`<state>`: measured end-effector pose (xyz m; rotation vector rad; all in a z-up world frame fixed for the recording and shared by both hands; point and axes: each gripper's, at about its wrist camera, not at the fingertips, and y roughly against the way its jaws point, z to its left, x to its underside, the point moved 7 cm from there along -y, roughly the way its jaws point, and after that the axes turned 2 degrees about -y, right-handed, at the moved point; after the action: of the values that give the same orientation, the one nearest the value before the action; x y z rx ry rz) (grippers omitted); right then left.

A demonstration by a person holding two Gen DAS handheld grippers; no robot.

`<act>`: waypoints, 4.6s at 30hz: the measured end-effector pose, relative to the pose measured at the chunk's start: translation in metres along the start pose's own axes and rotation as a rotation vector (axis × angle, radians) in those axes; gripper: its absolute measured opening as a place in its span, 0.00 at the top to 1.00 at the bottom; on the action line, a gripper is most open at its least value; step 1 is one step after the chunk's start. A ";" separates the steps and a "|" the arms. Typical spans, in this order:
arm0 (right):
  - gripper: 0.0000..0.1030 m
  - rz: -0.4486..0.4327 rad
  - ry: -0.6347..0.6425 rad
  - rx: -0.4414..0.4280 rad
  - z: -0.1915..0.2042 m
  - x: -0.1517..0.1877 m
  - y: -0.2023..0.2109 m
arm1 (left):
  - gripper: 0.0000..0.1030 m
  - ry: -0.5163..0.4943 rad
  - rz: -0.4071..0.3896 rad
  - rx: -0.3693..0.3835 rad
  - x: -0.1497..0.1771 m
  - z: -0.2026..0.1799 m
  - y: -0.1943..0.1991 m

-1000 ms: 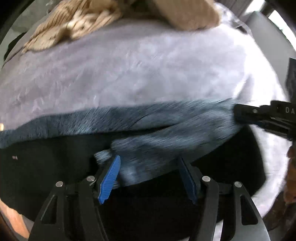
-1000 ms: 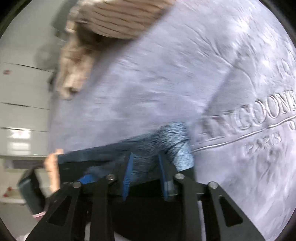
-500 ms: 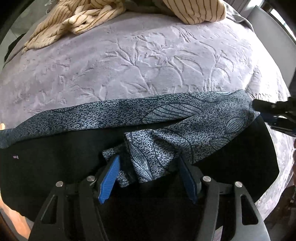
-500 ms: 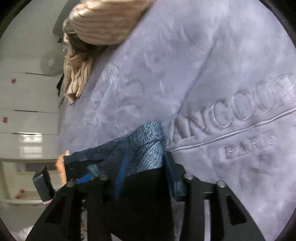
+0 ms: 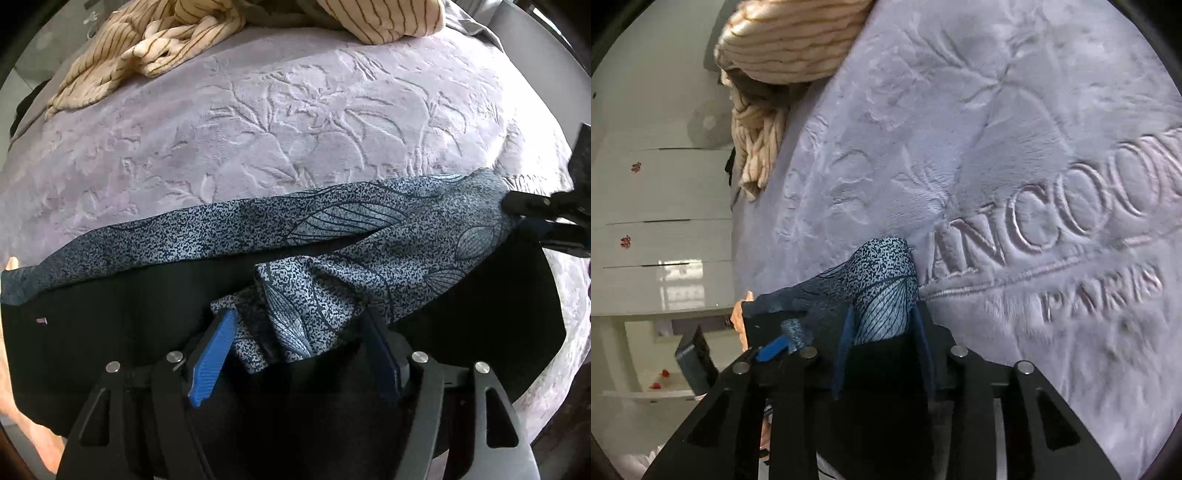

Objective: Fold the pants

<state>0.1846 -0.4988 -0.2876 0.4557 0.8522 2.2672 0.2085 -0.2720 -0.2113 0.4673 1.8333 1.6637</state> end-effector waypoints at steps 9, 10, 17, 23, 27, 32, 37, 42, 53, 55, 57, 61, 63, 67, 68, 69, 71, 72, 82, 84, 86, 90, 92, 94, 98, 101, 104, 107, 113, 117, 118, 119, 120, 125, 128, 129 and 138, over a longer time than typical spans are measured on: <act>0.77 -0.054 -0.026 0.134 -0.010 0.005 0.008 | 0.19 0.004 -0.009 -0.026 -0.001 0.001 -0.006; 0.76 -0.046 -0.054 0.116 -0.013 0.005 0.003 | 0.19 0.024 0.005 -0.020 -0.001 0.003 -0.009; 0.57 -0.084 -0.039 0.146 0.000 0.034 0.022 | 0.19 -0.014 0.021 -0.051 0.010 0.011 0.007; 0.50 -0.103 0.044 0.291 0.009 0.082 0.042 | 0.19 -0.017 0.071 -0.076 0.036 0.018 0.021; 0.44 -0.111 0.066 0.335 0.017 0.105 0.057 | 0.19 0.001 0.086 -0.096 0.050 0.011 0.038; 0.34 -0.082 0.087 0.356 0.024 0.132 0.066 | 0.19 0.030 0.056 -0.089 0.064 0.003 0.069; 0.34 -0.020 0.157 0.424 0.038 0.145 0.052 | 0.19 0.085 0.045 -0.093 0.081 0.001 0.083; 0.31 0.024 0.241 0.434 0.058 0.152 0.034 | 0.19 0.178 0.052 -0.105 0.110 0.017 0.090; 0.28 0.019 0.282 0.489 0.093 0.162 0.011 | 0.19 0.292 0.021 -0.101 0.136 0.086 0.103; 0.28 0.007 0.272 0.499 0.101 0.164 0.001 | 0.19 0.272 0.024 -0.093 0.137 0.101 0.099; 0.28 0.004 0.243 0.509 0.111 0.170 -0.013 | 0.19 0.242 0.030 -0.087 0.138 0.121 0.094; 0.27 0.020 0.192 0.495 0.133 0.188 -0.046 | 0.19 0.207 0.031 -0.060 0.143 0.160 0.087; 0.27 0.030 0.187 0.515 0.143 0.198 -0.066 | 0.19 0.196 0.031 -0.051 0.146 0.175 0.084; 0.27 0.056 0.176 0.547 0.158 0.215 -0.094 | 0.19 0.205 0.037 -0.026 0.152 0.200 0.075; 0.27 0.067 0.184 0.556 0.163 0.221 -0.100 | 0.19 0.214 0.042 -0.017 0.153 0.206 0.073; 0.27 0.076 0.195 0.562 0.167 0.225 -0.103 | 0.19 0.221 0.042 -0.012 0.154 0.209 0.072; 0.27 0.095 0.230 0.573 0.176 0.231 -0.108 | 0.19 0.243 0.037 0.006 0.157 0.216 0.070; 0.27 0.100 0.244 0.579 0.178 0.232 -0.110 | 0.19 0.248 0.036 0.009 0.157 0.218 0.069; 0.27 0.173 0.344 0.612 0.190 0.226 -0.122 | 0.19 0.425 0.015 0.074 0.175 0.247 0.062; 0.26 0.184 0.354 0.614 0.189 0.223 -0.123 | 0.19 0.452 0.011 0.069 0.181 0.256 0.061; 0.26 0.191 0.354 0.612 0.188 0.221 -0.126 | 0.19 0.477 0.012 0.079 0.186 0.262 0.059; 0.26 0.216 0.357 0.603 0.187 0.223 -0.134 | 0.19 0.544 -0.013 0.143 0.193 0.271 0.057; 0.26 0.227 0.369 0.599 0.187 0.225 -0.137 | 0.19 0.600 -0.049 0.192 0.194 0.280 0.059; 0.26 0.236 0.377 0.595 0.187 0.229 -0.142 | 0.19 0.656 -0.072 0.246 0.194 0.290 0.058; 0.26 0.246 0.384 0.594 0.186 0.229 -0.156 | 0.19 0.686 -0.072 0.301 0.194 0.297 0.051; 0.26 0.253 0.382 0.588 0.187 0.234 -0.162 | 0.19 0.690 -0.082 0.337 0.187 0.294 0.044; 0.26 0.264 0.392 0.596 0.186 0.237 -0.166 | 0.19 0.703 -0.086 0.371 0.180 0.293 0.039; 0.26 0.276 0.391 0.608 0.182 0.241 -0.172 | 0.19 0.698 -0.095 0.383 0.170 0.288 0.036; 0.26 0.283 0.369 0.613 0.176 0.250 -0.178 | 0.19 0.714 -0.077 0.378 0.165 0.288 0.019; 0.26 0.282 0.369 0.611 0.178 0.254 -0.180 | 0.19 0.721 -0.109 0.368 0.161 0.290 0.028; 0.26 0.280 0.370 0.610 0.179 0.254 -0.180 | 0.19 0.712 -0.144 0.374 0.157 0.288 0.038; 0.26 0.278 0.369 0.609 0.180 0.253 -0.180 | 0.19 0.697 -0.171 0.377 0.153 0.286 0.046; 0.26 0.275 0.369 0.606 0.180 0.251 -0.178 | 0.19 0.664 -0.211 0.377 0.148 0.282 0.057; 0.26 0.239 0.384 0.582 0.189 0.236 -0.170 | 0.19 0.586 -0.245 0.321 0.131 0.275 0.062; 0.26 0.222 0.412 0.568 0.204 0.219 -0.169 | 0.26 0.642 -0.173 0.273 0.133 0.284 0.037; 0.26 0.216 0.424 0.565 0.210 0.214 -0.169 | 0.39 0.650 -0.155 0.250 0.135 0.286 0.032; 0.23 0.220 0.559 0.490 0.294 0.159 -0.194 | 0.58 0.362 -0.214 -0.068 0.127 0.263 0.049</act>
<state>0.3130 -0.1468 -0.1927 0.1165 1.7342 2.4128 0.2761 0.0154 -0.1951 -0.0655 1.9887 1.7371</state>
